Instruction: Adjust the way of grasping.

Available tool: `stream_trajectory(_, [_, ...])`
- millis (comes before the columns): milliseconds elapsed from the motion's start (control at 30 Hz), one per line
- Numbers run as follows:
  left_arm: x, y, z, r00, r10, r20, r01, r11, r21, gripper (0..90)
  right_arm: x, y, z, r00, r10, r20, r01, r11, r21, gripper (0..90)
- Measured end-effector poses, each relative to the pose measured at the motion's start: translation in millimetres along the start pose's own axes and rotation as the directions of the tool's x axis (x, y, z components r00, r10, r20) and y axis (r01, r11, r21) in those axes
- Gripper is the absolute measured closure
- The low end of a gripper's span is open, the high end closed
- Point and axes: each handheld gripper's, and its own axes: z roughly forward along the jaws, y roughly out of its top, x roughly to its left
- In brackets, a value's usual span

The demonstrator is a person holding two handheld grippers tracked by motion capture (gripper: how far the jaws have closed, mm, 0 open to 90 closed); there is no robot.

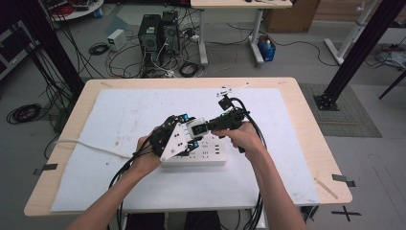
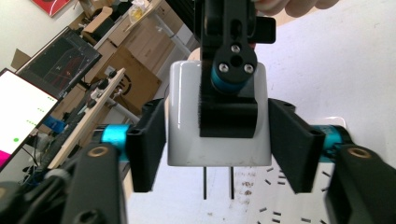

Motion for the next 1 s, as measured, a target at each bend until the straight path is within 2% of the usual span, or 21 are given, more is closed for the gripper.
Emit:
stream_trajectory(233, [7.6, -8.3, -1.7, 0.9963, -0.069, 0.050, 0.067, 0.9967, 0.046, 25.5, -0.8, -0.5, -4.5, 0.9993, -0.009, 0.036, 0.010, 1.000, -0.027, 62.1])
stream_trajectory(267, [9.4, -9.7, -3.3, 0.9965, -0.064, 0.053, 0.061, 0.9963, 0.060, 25.4, -1.3, -0.6, -6.0, 0.9989, -0.014, 0.044, 0.016, 0.999, -0.029, 62.1])
stream_trajectory(300, [11.3, -11.2, -5.4, 0.9951, -0.080, 0.057, 0.076, 0.9950, 0.065, 25.3, -1.5, -0.8, -7.3, 0.9984, -0.015, 0.054, 0.016, 0.999, -0.033, 62.1])
stream_trajectory(400, [21.8, -17.1, -11.7, 0.9857, -0.148, 0.080, 0.142, 0.9866, 0.080, 20.7, -0.1, -1.2, -10.1, 0.9941, -0.038, 0.102, 0.039, 0.999, -0.014, 62.1])
stream_trajectory(500, [32.3, -22.5, -18.8, 0.9809, -0.167, 0.100, 0.156, 0.9822, 0.104, 20.6, 1.3, -1.4, -11.0, 0.9895, -0.056, 0.133, 0.056, 0.998, 0.006, 62.1])
stream_trajectory(600, [42.7, -27.4, -24.4, 0.9743, -0.192, 0.117, 0.175, 0.9744, 0.141, 19.0, 1.7, -1.1, -12.9, 0.9850, -0.075, 0.156, 0.074, 0.997, 0.011, 62.1])
stream_trajectory(667, [49.3, -31.5, -27.9, 0.9725, -0.197, 0.124, 0.176, 0.9706, 0.164, 18.8, 1.8, -0.4, -14.1, 0.9812, -0.083, 0.174, 0.082, 0.997, 0.017, 62.0])
stream_trajectory(800, [64.4, -41.8, -33.4, 0.9603, -0.248, 0.127, 0.215, 0.9496, 0.228, 15.7, 4.3, 1.5, -15.8, 0.9714, -0.111, 0.210, 0.106, 0.994, 0.035, 62.0])
stream_trajectory(867, [71.3, -47.2, -36.2, 0.9488, -0.285, 0.136, 0.247, 0.9381, 0.243, 15.4, 6.1, 2.7, -16.2, 0.9664, -0.122, 0.226, 0.115, 0.992, 0.042, 62.1])
stream_trajectory(1000, [83.4, -55.3, -41.9, 0.9302, -0.334, 0.153, 0.284, 0.9183, 0.276, 14.8, 9.9, 4.9, -18.2, 0.9562, -0.148, 0.252, 0.137, 0.989, 0.061, 62.1])
